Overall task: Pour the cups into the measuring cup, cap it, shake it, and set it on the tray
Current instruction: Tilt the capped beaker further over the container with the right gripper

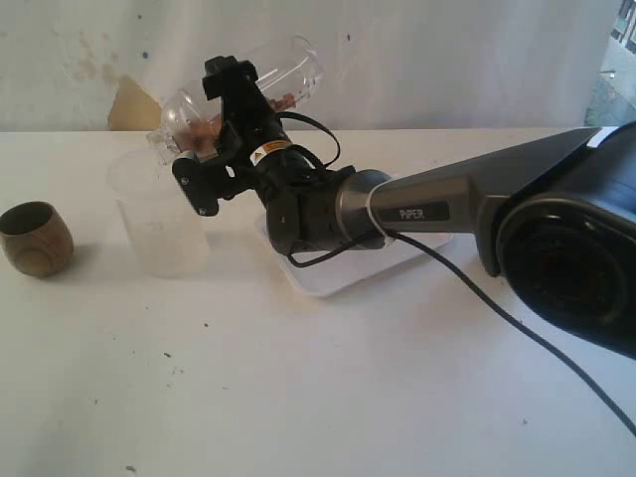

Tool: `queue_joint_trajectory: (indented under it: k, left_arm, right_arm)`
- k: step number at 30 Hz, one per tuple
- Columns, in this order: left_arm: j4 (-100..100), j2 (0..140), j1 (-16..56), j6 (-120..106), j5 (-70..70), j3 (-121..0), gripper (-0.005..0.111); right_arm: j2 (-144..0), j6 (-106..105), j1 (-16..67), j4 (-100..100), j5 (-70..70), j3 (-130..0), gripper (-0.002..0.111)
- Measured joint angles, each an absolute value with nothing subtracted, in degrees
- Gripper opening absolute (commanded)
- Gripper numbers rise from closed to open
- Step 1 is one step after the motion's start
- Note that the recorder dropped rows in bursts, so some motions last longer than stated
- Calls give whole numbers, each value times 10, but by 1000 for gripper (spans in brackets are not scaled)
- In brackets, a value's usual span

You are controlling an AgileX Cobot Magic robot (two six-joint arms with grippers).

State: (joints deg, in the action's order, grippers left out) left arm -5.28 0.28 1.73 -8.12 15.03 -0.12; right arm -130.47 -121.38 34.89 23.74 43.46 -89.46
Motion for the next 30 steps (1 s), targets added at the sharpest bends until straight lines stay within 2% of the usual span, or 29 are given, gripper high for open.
queue_joint_trajectory:
  k: [30]
  left_arm:
    - [-53,3,17,-81,150,-1,0]
  right_arm:
    - [-1305,-1214,349,216,477,-895,0]
